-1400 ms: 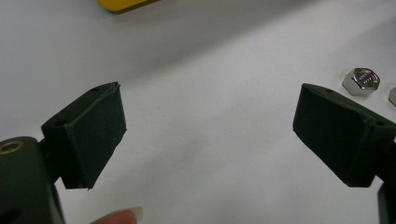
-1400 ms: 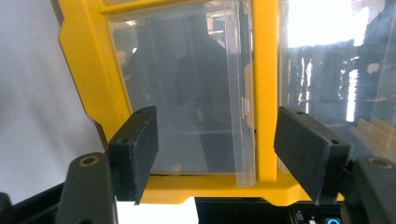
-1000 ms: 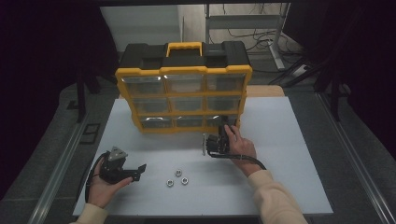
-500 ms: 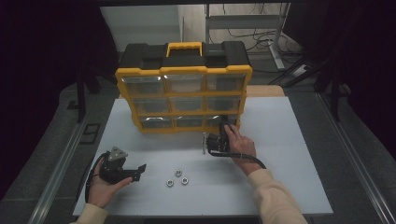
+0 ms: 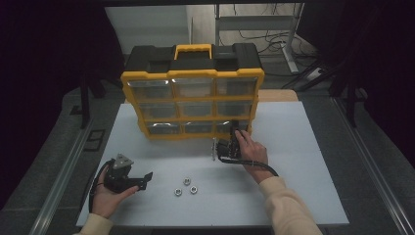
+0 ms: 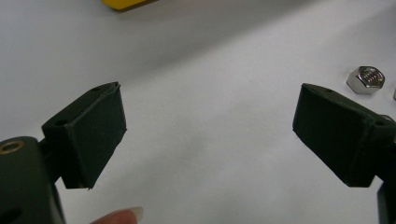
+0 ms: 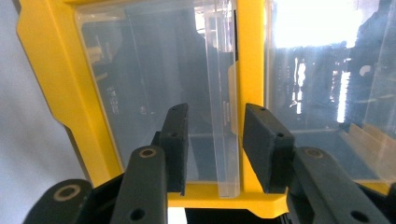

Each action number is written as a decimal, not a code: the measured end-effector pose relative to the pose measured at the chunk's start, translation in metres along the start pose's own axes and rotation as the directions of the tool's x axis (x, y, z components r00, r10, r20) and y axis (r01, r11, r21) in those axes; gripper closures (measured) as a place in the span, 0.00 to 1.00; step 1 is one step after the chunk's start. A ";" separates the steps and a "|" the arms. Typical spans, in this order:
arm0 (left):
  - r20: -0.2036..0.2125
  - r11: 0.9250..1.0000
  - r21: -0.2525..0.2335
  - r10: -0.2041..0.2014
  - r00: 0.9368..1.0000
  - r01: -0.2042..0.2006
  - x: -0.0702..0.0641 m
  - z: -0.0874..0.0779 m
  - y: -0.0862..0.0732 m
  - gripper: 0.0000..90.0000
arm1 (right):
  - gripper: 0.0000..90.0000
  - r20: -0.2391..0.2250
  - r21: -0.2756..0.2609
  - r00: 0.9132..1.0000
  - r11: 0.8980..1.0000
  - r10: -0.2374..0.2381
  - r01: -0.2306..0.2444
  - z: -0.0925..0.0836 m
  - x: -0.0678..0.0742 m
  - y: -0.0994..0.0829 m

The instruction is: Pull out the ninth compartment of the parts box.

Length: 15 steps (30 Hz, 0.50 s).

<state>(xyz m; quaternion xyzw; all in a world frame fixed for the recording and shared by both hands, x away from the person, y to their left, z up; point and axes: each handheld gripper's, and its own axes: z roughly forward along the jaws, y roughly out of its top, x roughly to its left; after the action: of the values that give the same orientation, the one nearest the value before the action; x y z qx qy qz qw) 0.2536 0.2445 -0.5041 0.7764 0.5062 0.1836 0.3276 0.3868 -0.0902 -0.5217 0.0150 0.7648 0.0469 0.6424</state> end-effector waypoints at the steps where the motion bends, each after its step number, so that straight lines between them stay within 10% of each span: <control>1: 0.000 1.000 0.000 0.000 1.000 0.000 0.000 0.000 0.000 0.11 | 0.71 0.001 0.000 1.000 1.000 -0.001 0.001 0.000 0.000 0.000; 15: -0.001 1.000 0.001 -0.001 1.000 0.001 0.001 0.000 0.000 0.11 | 0.78 0.012 -0.001 1.000 1.000 -0.014 0.014 0.002 -0.001 0.000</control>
<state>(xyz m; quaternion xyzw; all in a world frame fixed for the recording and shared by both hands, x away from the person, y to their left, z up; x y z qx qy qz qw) 0.2537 0.2450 -0.5042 0.7762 0.5069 0.1836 0.3270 0.3885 -0.0900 -0.5213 0.0097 0.7610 0.0425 0.6473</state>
